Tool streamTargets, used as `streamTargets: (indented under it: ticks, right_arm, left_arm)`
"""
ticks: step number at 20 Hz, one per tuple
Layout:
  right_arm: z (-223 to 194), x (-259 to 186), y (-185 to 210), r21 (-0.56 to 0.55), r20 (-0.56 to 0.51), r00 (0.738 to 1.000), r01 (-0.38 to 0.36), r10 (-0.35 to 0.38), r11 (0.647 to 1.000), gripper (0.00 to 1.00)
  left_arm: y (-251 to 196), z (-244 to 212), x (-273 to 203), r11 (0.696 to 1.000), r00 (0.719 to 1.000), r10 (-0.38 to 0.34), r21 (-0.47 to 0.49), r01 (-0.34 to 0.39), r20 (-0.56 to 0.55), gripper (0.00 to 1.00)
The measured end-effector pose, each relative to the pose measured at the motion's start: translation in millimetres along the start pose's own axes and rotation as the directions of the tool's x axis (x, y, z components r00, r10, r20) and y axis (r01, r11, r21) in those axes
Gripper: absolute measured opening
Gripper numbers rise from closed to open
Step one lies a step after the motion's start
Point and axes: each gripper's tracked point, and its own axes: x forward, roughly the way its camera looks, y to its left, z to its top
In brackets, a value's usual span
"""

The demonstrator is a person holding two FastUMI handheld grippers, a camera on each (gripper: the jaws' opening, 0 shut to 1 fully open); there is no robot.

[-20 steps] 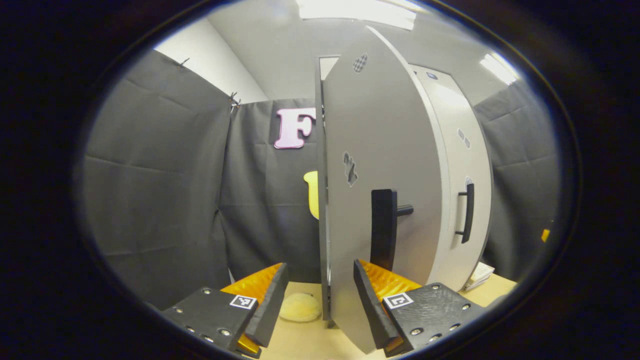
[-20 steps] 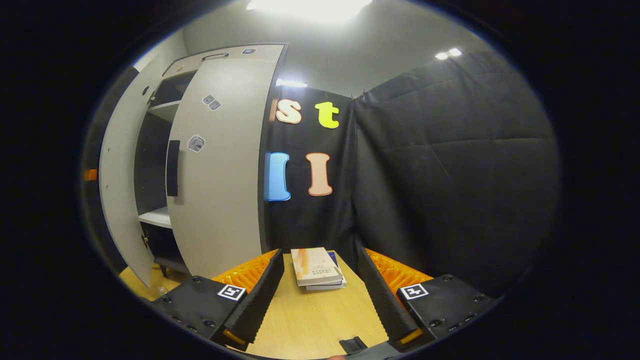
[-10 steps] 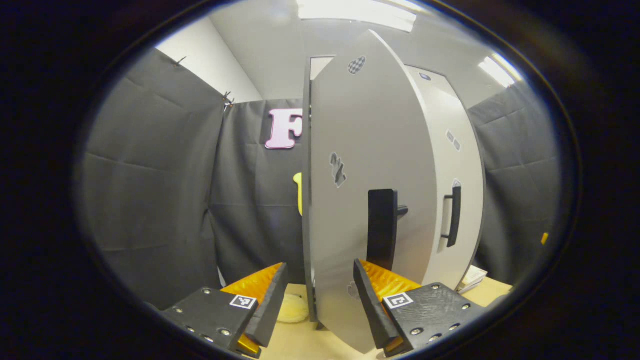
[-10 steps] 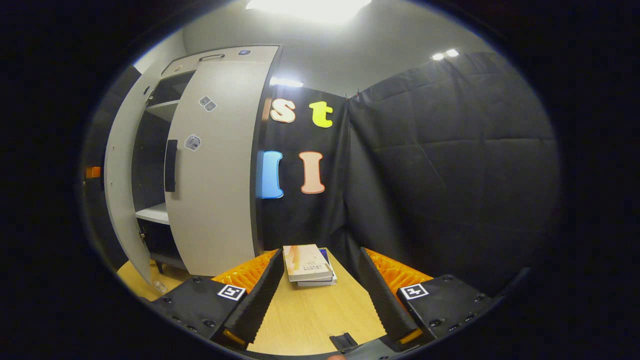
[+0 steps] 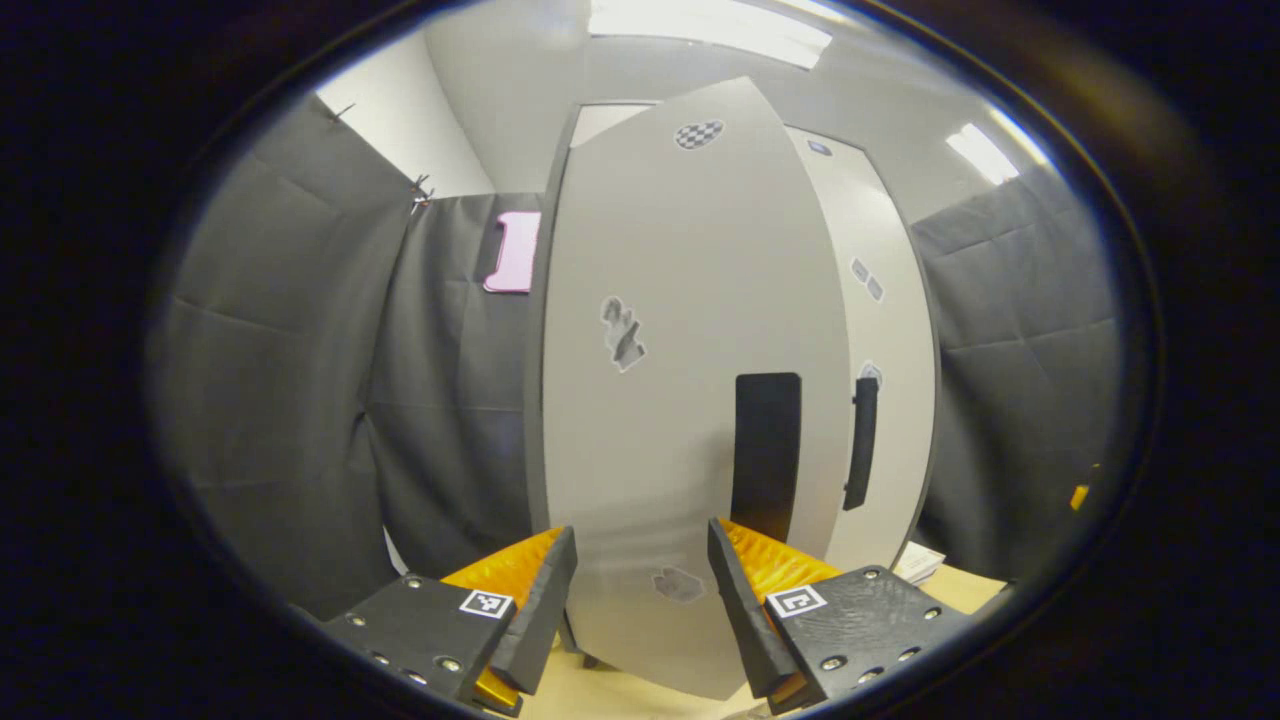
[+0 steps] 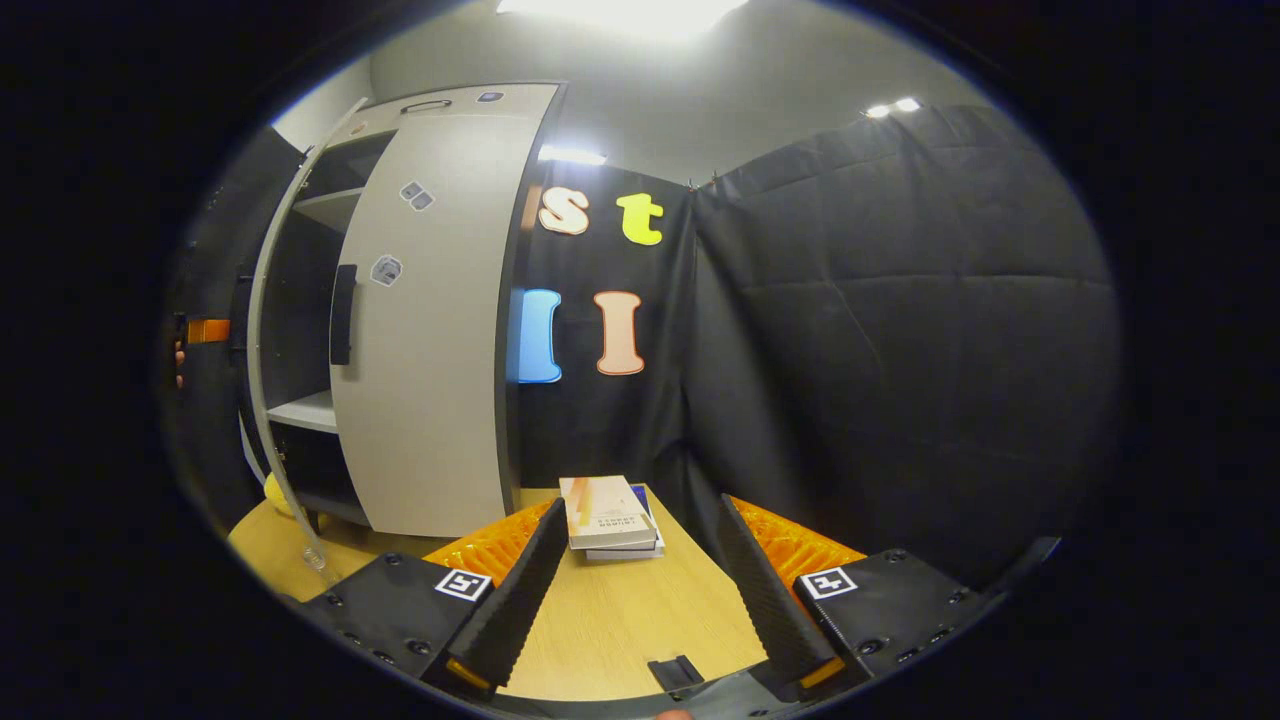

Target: Grasp the bottle in the cabinet with the left hand and place it on the coaster, then close the right door with the right hand and the left door with the left hand.

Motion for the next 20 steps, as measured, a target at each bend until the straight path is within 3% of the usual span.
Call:
streamTargets:
  ticks: [4, 5, 10, 14, 20]
  right_arm:
    - [-1.2, -5.0, 2.2, 0.007, -0.006, 1.000, -0.009, 0.009, 1.000, 0.92]
    - [-1.0, -6.5, 3.0, 0.003, -0.005, 1.000, -0.013, 0.013, 1.000, 0.96]
    - [6.6, -10.4, 16.7, 0.017, 0.018, 0.997, -0.077, 0.076, 0.997, 0.96]
    - [16.9, -8.9, 38.0, 0.019, 0.049, 0.985, -0.169, 0.168, 0.985, 0.96]
    - [31.4, -20.2, 80.2, 0.019, 0.085, 0.940, -0.332, 0.330, 0.943, 0.96]
  left_arm:
    - [-13.3, -3.5, 14.9, 1.000, 1.000, -0.006, 0.012, 0.006, 0.000, 0.77]
    - [-14.7, -3.1, 16.1, 1.000, 1.000, -0.004, 0.014, 0.004, 0.003, 0.77]
    - [-10.4, -1.9, 3.8, 1.000, 1.000, 0.024, 0.012, -0.024, 0.005, 0.77]
    - [-5.8, -1.2, -37.6, 0.997, 0.998, 0.068, 0.024, -0.068, 0.007, 0.77]
    - [12.0, -10.8, -112.5, 0.985, 0.988, 0.155, 0.080, -0.154, 0.001, 0.77]
